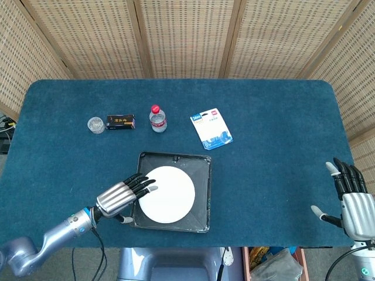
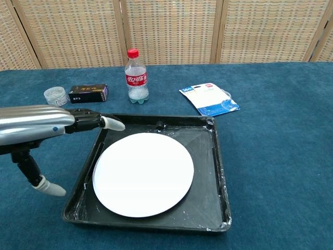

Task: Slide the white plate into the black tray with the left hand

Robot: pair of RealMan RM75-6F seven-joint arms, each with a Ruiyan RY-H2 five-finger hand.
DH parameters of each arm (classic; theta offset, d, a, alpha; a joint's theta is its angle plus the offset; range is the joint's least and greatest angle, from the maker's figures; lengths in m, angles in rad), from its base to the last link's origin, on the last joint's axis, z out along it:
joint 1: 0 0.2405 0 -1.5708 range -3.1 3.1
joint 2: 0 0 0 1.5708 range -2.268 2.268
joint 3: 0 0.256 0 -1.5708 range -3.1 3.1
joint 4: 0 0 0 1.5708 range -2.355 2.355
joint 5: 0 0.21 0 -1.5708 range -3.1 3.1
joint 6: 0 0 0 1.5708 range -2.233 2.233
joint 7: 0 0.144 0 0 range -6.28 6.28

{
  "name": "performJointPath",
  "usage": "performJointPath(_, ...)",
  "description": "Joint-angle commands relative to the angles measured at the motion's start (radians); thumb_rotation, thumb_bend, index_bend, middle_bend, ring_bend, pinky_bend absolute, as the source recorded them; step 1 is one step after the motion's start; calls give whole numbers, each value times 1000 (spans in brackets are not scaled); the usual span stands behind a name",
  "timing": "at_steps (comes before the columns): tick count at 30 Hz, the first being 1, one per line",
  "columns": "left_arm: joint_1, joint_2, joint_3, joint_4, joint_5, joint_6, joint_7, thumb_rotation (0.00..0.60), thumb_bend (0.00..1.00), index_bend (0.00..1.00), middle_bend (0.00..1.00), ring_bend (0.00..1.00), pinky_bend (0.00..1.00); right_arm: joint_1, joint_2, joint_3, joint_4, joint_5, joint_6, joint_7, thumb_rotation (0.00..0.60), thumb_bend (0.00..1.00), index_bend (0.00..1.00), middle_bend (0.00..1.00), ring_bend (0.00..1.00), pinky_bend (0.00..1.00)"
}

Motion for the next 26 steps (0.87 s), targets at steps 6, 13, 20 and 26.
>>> performJointPath(6, 108, 140, -57, -43, -123, 187, 72, 600, 0, 0, 0, 0, 0, -2, 1, -3, -4, -5, 3, -1, 600, 0, 0, 0, 0, 0)
performJointPath(13, 283, 176, -112, -70, -311, 408, 119, 600, 0, 0, 0, 0, 0, -4, 5, -4, -3, -11, 9, 8, 600, 0, 0, 0, 0, 0)
performJointPath(20, 407, 201, -105, -167, -430, 511, 197, 600, 0, 0, 0, 0, 0, -4, 5, -4, -1, -10, 8, 9, 600, 0, 0, 0, 0, 0)
performJointPath(26, 450, 195, -87, -160, -385, 535, 188, 600, 0, 0, 0, 0, 0, -5, 6, -5, 0, -15, 11, 13, 600, 0, 0, 0, 0, 0)
